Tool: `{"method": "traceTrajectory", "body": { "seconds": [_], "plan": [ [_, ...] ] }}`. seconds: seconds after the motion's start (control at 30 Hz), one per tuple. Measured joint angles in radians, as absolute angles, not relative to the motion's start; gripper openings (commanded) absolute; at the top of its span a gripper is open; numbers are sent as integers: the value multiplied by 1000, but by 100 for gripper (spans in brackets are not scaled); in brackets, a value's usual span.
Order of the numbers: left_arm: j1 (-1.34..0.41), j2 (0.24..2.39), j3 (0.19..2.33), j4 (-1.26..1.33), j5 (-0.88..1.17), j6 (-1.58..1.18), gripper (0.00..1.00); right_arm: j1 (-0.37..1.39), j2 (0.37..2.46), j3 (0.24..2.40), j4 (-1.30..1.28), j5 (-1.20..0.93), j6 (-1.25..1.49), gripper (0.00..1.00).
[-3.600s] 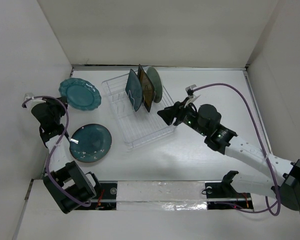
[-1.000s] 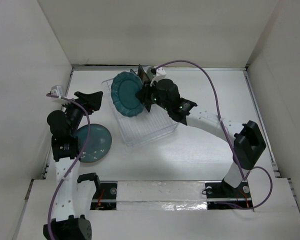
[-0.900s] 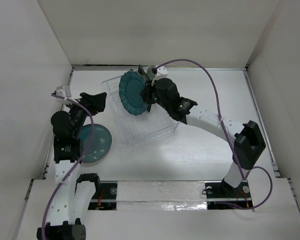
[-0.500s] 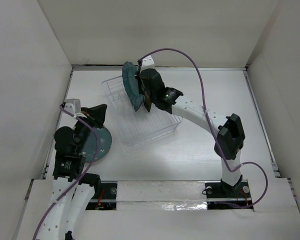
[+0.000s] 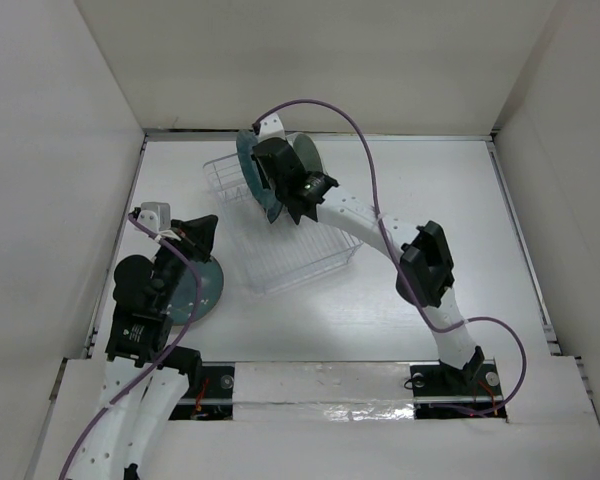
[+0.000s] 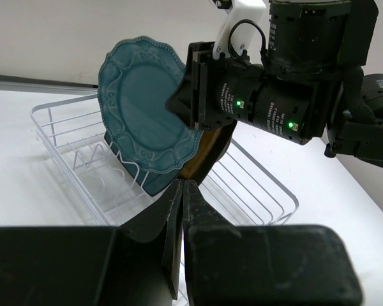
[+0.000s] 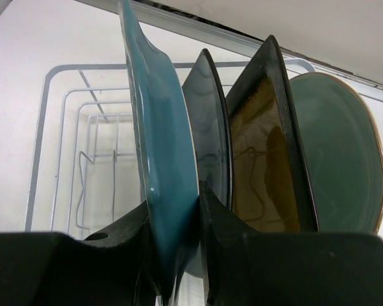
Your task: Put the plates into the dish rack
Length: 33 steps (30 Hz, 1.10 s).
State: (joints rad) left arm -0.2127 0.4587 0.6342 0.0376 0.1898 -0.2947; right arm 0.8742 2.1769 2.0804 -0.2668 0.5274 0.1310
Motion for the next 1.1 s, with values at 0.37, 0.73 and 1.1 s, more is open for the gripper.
{"method": "traceTrajectory", "body": {
  "seconds": [0.37, 0.73, 1.1],
  "plan": [
    [-217, 456, 634, 32, 182, -290, 0, 881, 2200, 2129, -302, 553, 118, 0],
    [-217, 460, 634, 32, 182, -290, 0, 898, 2180, 2129, -322, 624, 93, 0],
    [-217, 461, 634, 32, 182, -290, 0, 889, 2179, 2136, -371, 643, 148, 0]
  ]
}}
